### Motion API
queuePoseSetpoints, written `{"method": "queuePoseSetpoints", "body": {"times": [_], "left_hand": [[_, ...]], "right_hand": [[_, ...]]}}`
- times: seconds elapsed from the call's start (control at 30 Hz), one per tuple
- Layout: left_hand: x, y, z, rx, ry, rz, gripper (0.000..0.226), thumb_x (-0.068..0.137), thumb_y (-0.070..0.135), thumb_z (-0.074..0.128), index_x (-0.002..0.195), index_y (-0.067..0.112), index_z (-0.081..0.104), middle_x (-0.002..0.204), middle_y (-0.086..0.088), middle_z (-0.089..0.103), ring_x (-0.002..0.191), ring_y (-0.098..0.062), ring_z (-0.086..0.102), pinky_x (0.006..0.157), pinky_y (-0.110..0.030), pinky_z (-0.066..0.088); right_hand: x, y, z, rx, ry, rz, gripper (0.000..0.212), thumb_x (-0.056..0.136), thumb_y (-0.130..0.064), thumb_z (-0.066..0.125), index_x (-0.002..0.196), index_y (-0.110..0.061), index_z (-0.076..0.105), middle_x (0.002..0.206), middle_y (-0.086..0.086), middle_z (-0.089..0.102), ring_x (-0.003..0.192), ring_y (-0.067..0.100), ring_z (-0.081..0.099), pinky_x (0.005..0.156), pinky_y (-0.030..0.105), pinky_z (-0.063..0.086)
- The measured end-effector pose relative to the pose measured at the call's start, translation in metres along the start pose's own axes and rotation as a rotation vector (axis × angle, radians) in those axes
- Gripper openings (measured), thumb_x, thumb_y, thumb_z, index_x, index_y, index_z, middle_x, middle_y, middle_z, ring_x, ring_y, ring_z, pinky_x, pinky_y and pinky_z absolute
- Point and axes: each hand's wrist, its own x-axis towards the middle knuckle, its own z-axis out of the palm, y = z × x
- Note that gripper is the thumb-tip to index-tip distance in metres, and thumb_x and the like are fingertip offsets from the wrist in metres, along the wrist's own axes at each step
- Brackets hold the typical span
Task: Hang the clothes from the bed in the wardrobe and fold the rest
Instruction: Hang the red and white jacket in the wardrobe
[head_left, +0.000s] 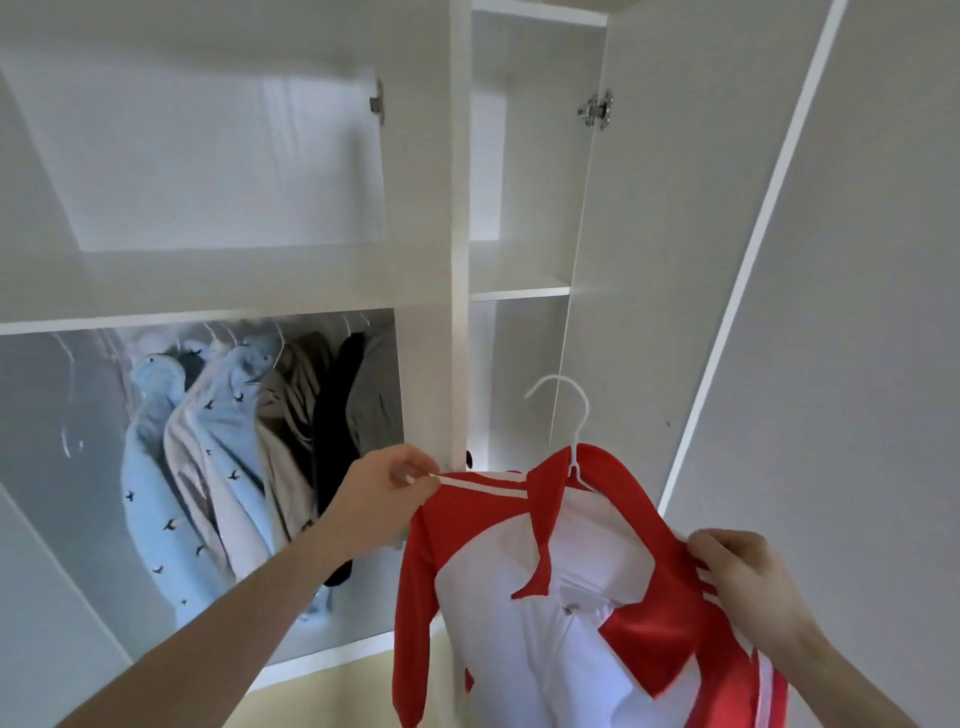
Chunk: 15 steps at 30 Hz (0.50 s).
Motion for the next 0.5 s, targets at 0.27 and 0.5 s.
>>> {"method": "queuePoseSetpoints", "body": {"times": [0.27, 0.5], "left_hand": [[0.03, 0.017, 0.018, 0.15, 0.056, -0.058, 0.013, 0.089, 0.036, 0.074, 0.1, 0.033, 0.069, 0.094, 0.019, 0.07, 0.085, -0.006, 0.067, 0.082, -0.025, 0.052], [0.04, 0.016, 0.023, 0.192, -0.062, -0.08, 0.019, 0.088, 0.041, 0.074, 0.102, 0.03, 0.066, 0.099, 0.016, 0.069, 0.088, -0.005, 0.068, 0.079, -0.021, 0.051]], "right_hand": [[0.043, 0.005, -0.059, -0.064, 0.202, 0.126, 0.044, 0.092, -0.022, 0.06, 0.052, -0.018, 0.042, 0.052, 0.006, 0.038, 0.053, 0.02, 0.037, 0.061, 0.036, 0.036], [0.037, -0.002, -0.061, -0.126, 0.191, 0.08, 0.055, 0.092, -0.022, 0.056, 0.043, -0.02, 0.031, 0.047, 0.001, 0.033, 0.046, 0.018, 0.03, 0.057, 0.033, 0.03]]}}
